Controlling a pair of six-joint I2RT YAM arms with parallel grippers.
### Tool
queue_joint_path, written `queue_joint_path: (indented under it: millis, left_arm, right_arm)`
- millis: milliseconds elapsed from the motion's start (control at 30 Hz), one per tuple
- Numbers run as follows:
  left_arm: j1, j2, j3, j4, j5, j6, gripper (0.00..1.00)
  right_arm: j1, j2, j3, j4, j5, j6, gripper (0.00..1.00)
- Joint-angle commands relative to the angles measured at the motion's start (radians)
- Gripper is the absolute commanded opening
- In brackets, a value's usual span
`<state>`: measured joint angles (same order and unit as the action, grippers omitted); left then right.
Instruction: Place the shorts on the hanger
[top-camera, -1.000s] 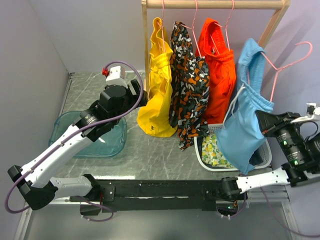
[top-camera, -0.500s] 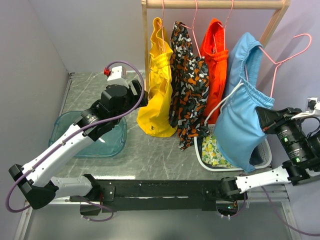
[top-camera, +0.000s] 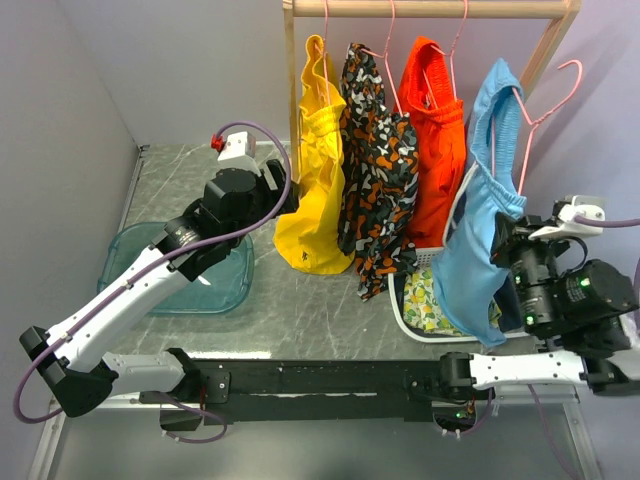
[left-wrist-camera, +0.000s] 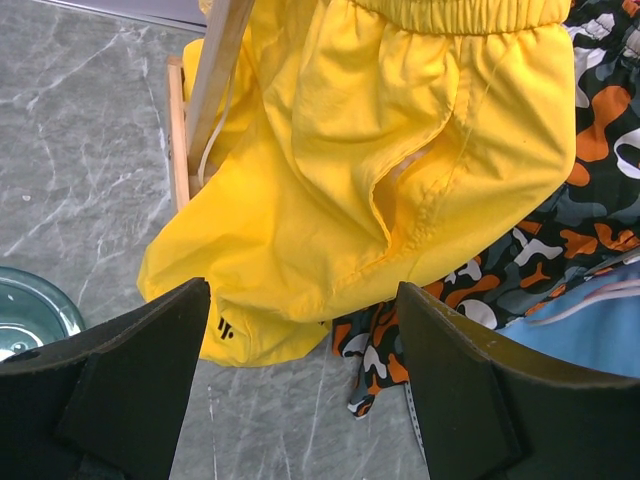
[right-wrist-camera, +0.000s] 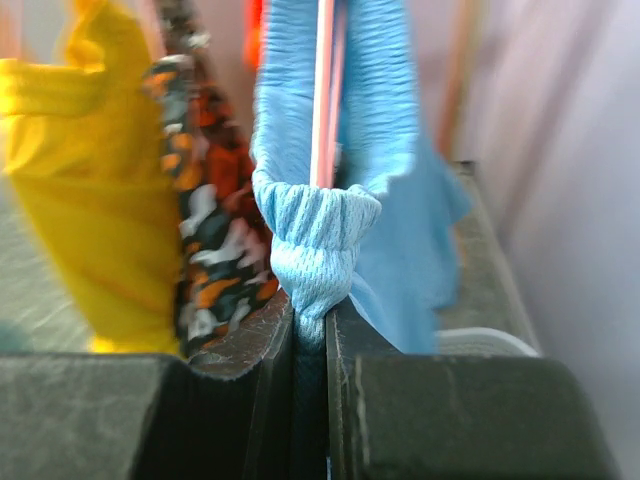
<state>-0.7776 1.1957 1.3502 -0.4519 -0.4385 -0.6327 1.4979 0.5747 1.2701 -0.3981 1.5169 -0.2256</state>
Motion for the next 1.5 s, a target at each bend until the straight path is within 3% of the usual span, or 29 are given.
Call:
queue_joint_path:
  millis: [0, 33, 67, 133, 167, 367, 533, 967, 1467]
  left_arm:
    - [0.003, 0.007, 0.023, 0.048, 0.024, -0.009, 0.80]
    - [0.004, 0.010, 0.026, 0.045, 0.024, -0.007, 0.80]
    - [0.003, 0.011, 0.026, 0.044, 0.024, -0.005, 0.80]
    - [0.005, 0.007, 0.026, 0.042, 0.021, -0.005, 0.80]
    - [0.003, 0.004, 0.024, 0.041, 0.023, -0.002, 0.81]
    - [0.005, -0.022, 0.023, 0.025, 0.012, 0.010, 0.81]
    - [0.005, -0.038, 0.021, 0.013, 0.033, 0.011, 0.81]
    - [0.005, -0.114, 0.035, -0.120, 0.236, 0.060, 0.82]
    - [0.003, -0.165, -0.047, -0.131, 0.284, 0.131, 0.83]
  right_arm:
    - [-0.181, 0.066, -0.081, 0.352, 0.085, -0.278, 0.00]
    - [-0.320, 0.085, -0.104, 0.396, 0.037, -0.322, 0.00]
    - [-0.376, 0.105, -0.112, 0.397, 0.004, -0.327, 0.00]
    - [-0.477, 0.168, -0.021, -0.040, -0.146, 0.046, 0.00]
    - [-0.528, 0.180, 0.059, -0.173, -0.287, 0.190, 0.00]
    - [-0.703, 0.188, 0.126, -0.183, -0.581, 0.276, 0.00]
    - [-0.936, 0.231, 0.206, -0.248, -0.819, 0.309, 0.00]
    - [-1.403, 0.448, 0.428, -0.349, -1.438, 0.370, 0.00]
    - [-1.493, 0.691, 0.768, -0.485, -1.480, 0.302, 0.00]
